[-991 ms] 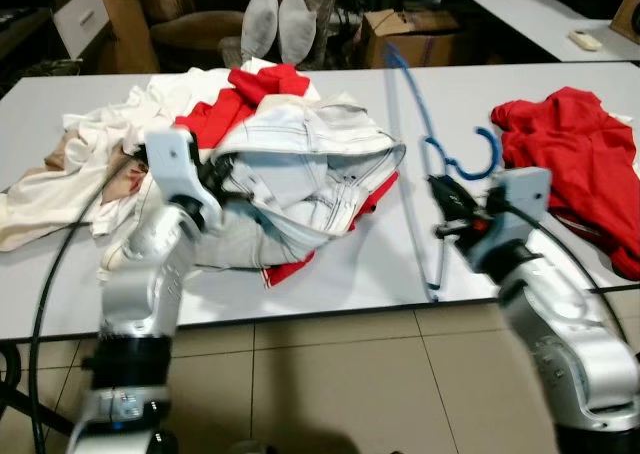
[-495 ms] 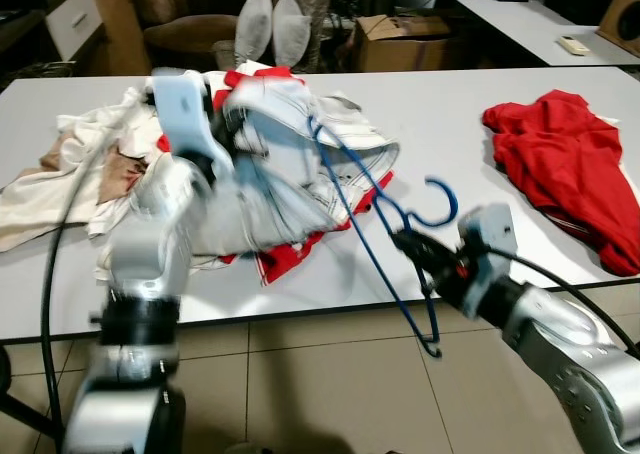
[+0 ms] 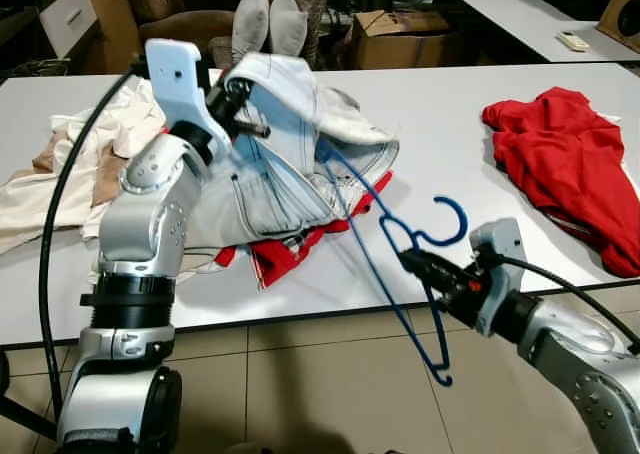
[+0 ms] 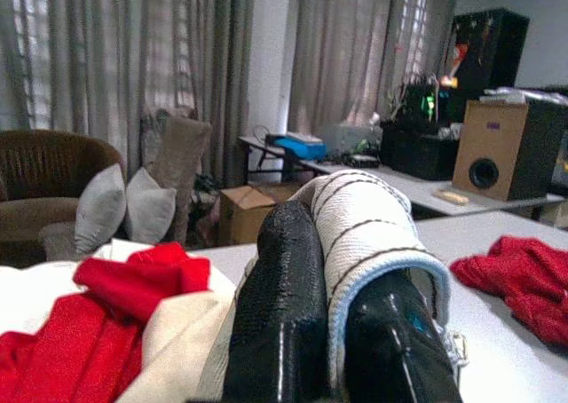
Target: Hang hanger
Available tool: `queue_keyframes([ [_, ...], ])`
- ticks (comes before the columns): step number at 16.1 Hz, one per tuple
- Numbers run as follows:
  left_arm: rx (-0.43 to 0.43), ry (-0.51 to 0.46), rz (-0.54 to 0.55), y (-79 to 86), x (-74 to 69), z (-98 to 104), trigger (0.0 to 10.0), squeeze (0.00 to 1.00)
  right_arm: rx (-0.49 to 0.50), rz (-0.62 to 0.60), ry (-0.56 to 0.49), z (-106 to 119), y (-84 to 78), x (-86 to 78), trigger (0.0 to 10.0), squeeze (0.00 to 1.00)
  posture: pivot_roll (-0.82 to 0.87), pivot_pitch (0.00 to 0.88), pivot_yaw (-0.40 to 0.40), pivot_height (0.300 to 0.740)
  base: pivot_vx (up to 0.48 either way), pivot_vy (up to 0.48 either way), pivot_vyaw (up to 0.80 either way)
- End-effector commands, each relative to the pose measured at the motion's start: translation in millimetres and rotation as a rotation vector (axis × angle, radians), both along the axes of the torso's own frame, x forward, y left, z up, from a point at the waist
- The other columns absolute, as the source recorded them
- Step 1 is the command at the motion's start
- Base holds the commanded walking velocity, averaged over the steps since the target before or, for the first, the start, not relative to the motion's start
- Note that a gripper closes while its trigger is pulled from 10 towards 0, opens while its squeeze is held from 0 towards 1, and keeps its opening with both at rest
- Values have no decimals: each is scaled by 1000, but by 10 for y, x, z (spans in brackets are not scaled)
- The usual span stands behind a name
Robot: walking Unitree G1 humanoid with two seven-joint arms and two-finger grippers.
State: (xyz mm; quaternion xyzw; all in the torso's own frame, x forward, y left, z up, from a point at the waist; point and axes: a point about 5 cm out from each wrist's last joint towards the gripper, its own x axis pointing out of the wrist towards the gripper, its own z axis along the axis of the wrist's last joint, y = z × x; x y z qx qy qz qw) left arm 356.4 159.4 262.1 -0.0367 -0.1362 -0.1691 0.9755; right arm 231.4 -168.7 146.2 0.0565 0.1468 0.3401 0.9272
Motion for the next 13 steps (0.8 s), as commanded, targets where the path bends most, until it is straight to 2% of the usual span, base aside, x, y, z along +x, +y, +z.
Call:
queue_keyframes([
  [1, -35, -78, 22, 56, -12, 211, 0, 0, 18, 19, -9, 51, -37, -25, 10000, 0, -83, 0, -11, 740, 0, 0, 0],
  [3, -56, -100, 13, 91, -12, 264, 0, 0, 18, 30, 9, 35, -75, -56, 10000, 0, -86, 0, -11, 740, 0, 0, 0],
  [6, -41, -105, -106, -10, -66, 240, 0, 0, 39, -99, 20, 0, -156, 100, 10000, 0, -100, 0, 5, 740, 0, 0, 0],
  [8, -7, -89, -193, -89, -123, 168, 0, 0, 77, -195, 55, -80, -213, 318, 10000, 0, -106, 0, 15, 740, 0, 0, 0],
  [9, 24, -79, -228, -107, -162, 120, 0, 0, 114, -243, 83, -141, -231, 496, 10000, 0, -106, 0, 13, 740, 0, 0, 0],
  [10, 36, -71, -240, -98, -184, 90, 0, 0, 157, -261, 100, -167, -219, 617, 10000, 0, -107, 0, 9, 740, 0, 0, 0],
  [11, 36, -66, -238, -87, -189, 78, 0, 0, 191, -267, 109, -174, -207, 671, 10000, 0, -106, 0, 7, 740, 0, 0, 0],
  [12, 39, -45, -221, -47, -197, 28, 0, 0, 252, -271, 122, -194, -150, 856, 10000, 0, -95, 0, -6, 740, 0, 0, 0],
  [13, 47, -33, -214, -34, -199, 0, 0, 0, 272, -269, 123, -189, -122, 922, 10000, 0, -93, 0, -9, 740, 0, 0, 0],
])
